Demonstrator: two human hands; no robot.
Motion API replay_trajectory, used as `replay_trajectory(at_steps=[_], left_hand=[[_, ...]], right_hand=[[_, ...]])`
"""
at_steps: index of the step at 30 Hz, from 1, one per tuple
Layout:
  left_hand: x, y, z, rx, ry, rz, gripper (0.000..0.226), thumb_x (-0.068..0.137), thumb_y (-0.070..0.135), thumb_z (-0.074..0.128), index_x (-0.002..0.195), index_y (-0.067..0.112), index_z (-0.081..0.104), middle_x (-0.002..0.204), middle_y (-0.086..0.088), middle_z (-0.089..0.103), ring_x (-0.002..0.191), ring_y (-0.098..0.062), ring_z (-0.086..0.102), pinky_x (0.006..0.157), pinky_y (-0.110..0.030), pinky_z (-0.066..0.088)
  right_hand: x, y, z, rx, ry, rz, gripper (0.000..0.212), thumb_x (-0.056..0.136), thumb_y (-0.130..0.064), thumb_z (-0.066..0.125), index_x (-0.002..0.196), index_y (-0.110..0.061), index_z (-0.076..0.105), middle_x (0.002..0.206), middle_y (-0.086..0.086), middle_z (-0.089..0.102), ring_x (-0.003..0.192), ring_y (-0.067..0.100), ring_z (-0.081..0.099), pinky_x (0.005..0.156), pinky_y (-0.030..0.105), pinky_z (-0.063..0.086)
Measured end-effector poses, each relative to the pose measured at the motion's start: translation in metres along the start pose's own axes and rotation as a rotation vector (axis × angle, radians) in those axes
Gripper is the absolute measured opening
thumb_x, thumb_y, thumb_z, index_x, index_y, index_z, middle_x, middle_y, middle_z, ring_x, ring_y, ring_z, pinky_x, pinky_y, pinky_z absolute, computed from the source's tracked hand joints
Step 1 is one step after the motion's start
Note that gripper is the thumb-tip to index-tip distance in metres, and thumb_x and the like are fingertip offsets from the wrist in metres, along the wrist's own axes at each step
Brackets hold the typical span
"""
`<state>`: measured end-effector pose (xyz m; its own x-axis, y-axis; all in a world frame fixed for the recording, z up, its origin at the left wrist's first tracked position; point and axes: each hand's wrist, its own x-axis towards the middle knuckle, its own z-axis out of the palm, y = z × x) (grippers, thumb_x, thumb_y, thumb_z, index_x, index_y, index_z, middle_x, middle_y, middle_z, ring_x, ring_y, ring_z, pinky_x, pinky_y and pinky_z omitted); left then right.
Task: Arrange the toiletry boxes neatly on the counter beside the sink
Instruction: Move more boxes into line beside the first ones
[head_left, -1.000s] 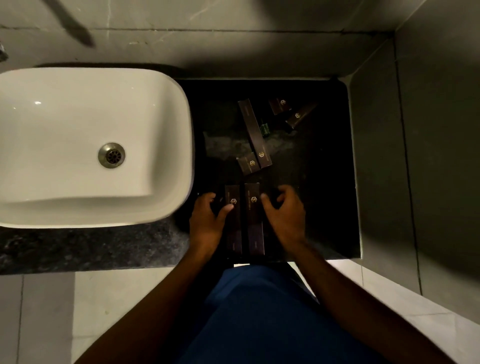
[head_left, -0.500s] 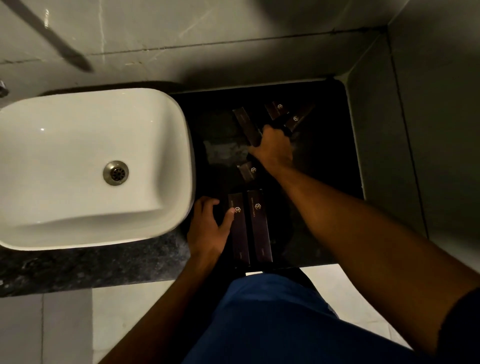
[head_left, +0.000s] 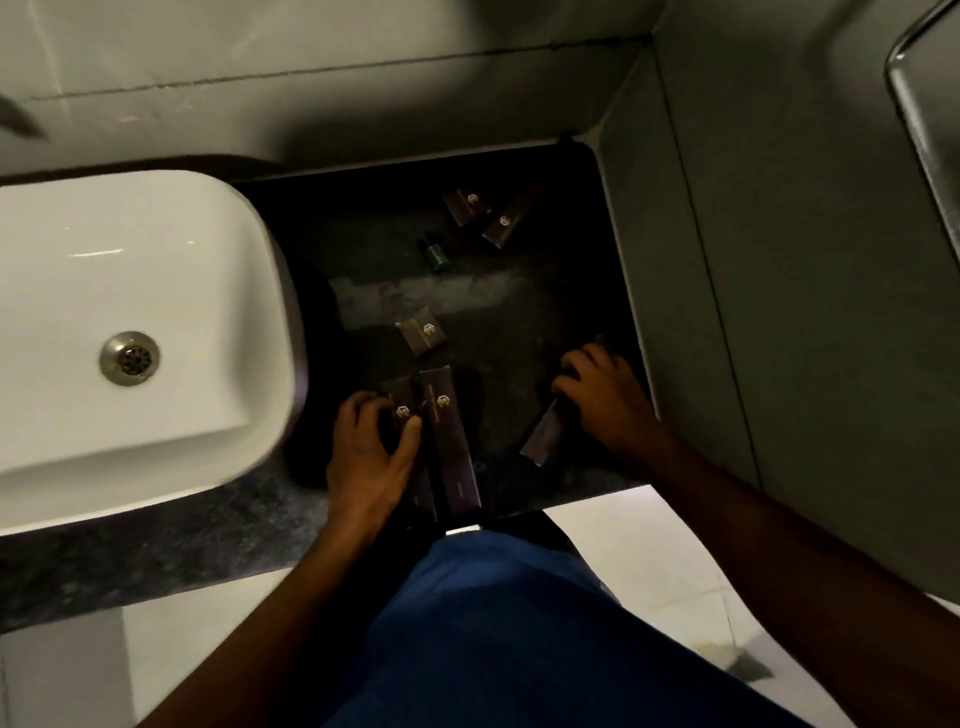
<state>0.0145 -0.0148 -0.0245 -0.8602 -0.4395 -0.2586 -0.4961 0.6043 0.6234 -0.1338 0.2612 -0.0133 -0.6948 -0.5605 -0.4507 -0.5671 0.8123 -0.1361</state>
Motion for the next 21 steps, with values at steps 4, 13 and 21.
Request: replay_trajectory(at_steps=[4, 13, 21], left_hand=[[0.009, 0.017, 0.003, 0.035, -0.018, 0.074, 0.035, 0.088, 0.05, 0.059, 0.112, 0.025, 0.055, 0.134, 0.006, 0.04, 0.114, -0.011, 0.048, 0.082, -0.03, 0.045], [0.113, 0.122, 0.049, 0.11, -0.126, 0.367, 0.036, 0.091, 0.026, 0.06, 0.123, 0.009, 0.055, 0.123, -0.012, 0.053, 0.111, -0.027, 0.053, 0.094, -0.04, 0.047], [0.234, 0.202, 0.086, 0.43, -0.187, 0.368, 0.046, 0.089, 0.025, 0.057, 0.131, 0.007, 0.049, 0.132, -0.021, 0.051, 0.119, -0.043, 0.05, 0.098, -0.053, 0.044]], right_hand=[[-0.011, 0.014, 0.014, 0.18, 0.082, 0.136, 0.048, 0.09, -0.026, 0.061, 0.137, -0.023, 0.053, 0.153, 0.013, 0.033, 0.141, 0.036, 0.026, 0.116, 0.049, 0.022], [0.0, -0.028, 0.028, 0.964, 0.405, 0.891, 0.089, 0.071, -0.037, 0.082, 0.145, -0.018, 0.036, 0.144, 0.01, 0.043, 0.124, 0.034, 0.051, 0.094, 0.041, 0.045], [-0.013, -0.009, 0.054, 0.818, 0.445, 0.774, 0.054, 0.082, -0.021, 0.076, 0.131, -0.018, 0.055, 0.128, 0.008, 0.054, 0.112, 0.03, 0.058, 0.081, 0.027, 0.039]])
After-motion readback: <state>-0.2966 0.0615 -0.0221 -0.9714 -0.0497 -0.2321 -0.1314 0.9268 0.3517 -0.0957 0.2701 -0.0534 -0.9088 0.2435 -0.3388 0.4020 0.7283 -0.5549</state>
